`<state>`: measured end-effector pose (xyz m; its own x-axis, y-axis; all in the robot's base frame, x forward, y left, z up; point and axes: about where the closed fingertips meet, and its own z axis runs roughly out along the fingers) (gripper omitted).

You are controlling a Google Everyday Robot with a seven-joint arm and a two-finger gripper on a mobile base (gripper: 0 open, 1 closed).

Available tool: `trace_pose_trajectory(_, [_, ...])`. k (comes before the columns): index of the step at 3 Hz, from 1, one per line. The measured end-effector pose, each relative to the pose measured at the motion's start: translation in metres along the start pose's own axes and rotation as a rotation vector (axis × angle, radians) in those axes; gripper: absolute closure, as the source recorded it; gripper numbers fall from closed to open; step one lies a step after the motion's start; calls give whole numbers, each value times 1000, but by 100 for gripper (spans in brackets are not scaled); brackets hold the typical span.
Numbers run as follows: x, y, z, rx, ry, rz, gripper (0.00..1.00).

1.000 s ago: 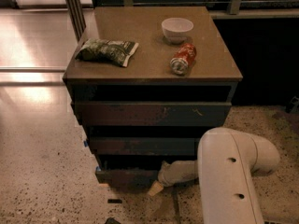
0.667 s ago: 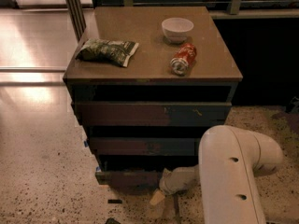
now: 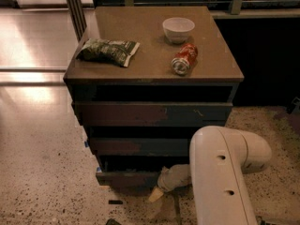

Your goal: Open bottom drawer

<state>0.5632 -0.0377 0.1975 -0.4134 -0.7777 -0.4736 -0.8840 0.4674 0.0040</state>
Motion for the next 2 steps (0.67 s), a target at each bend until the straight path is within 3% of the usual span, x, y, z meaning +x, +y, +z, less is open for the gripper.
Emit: trace_pose_trajectory(2, [1,-3,11,-9,28,-9,0])
